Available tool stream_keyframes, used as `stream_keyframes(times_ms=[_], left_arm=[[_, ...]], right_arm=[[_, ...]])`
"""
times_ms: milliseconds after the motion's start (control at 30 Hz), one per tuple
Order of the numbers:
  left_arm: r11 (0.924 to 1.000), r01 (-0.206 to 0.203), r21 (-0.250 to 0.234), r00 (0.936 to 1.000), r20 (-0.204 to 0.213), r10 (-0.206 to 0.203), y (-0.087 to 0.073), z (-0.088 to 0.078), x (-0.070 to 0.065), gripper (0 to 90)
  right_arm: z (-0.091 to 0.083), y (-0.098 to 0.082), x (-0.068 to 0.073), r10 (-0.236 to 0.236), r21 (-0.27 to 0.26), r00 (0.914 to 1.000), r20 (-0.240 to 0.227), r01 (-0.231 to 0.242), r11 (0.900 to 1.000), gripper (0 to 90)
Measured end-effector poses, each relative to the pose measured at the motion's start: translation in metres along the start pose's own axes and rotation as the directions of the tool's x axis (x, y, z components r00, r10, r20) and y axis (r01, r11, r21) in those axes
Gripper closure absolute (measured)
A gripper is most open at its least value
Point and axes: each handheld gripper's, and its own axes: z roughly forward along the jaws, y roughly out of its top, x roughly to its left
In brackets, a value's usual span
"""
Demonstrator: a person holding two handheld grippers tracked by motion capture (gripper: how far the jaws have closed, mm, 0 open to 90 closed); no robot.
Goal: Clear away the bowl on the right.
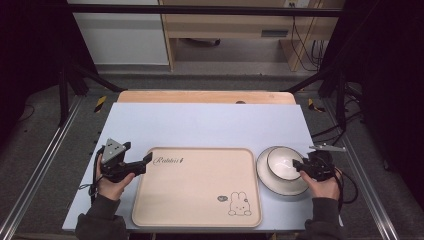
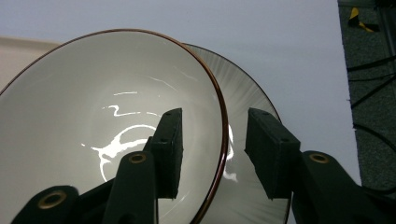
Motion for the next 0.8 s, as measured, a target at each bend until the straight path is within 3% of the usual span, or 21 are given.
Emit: stream_keyframes(times_ms=[167, 500, 800], left_arm=[[1.0, -0.002, 0.002, 1.0, 0.003, 0.002, -0.0002, 0.0004, -0.0009, 13.6], [1.0, 0.0, 0.0, 1.0, 0.005, 0.0, -0.0003, 0.0, -0.0005, 13.6], [1.0, -0.005, 0.006, 1.0, 0.004, 0.005, -0.0004, 0.0012, -0.0012, 13.6]], right_arm=[[0.0009, -0.0004, -0.0017, 0.028, 0.02, 0.9996, -0.011, -0.027, 0.999, 60.5], [0.0068, -0.0018, -0.0042, 0.03, 0.054, 0.9994, -0.015, -0.029, 0.998, 64.0], [0.0069, -0.0016, -0.0046, 0.072, 0.08, 0.9968, -0.034, -0.07, 0.994, 69.7]])
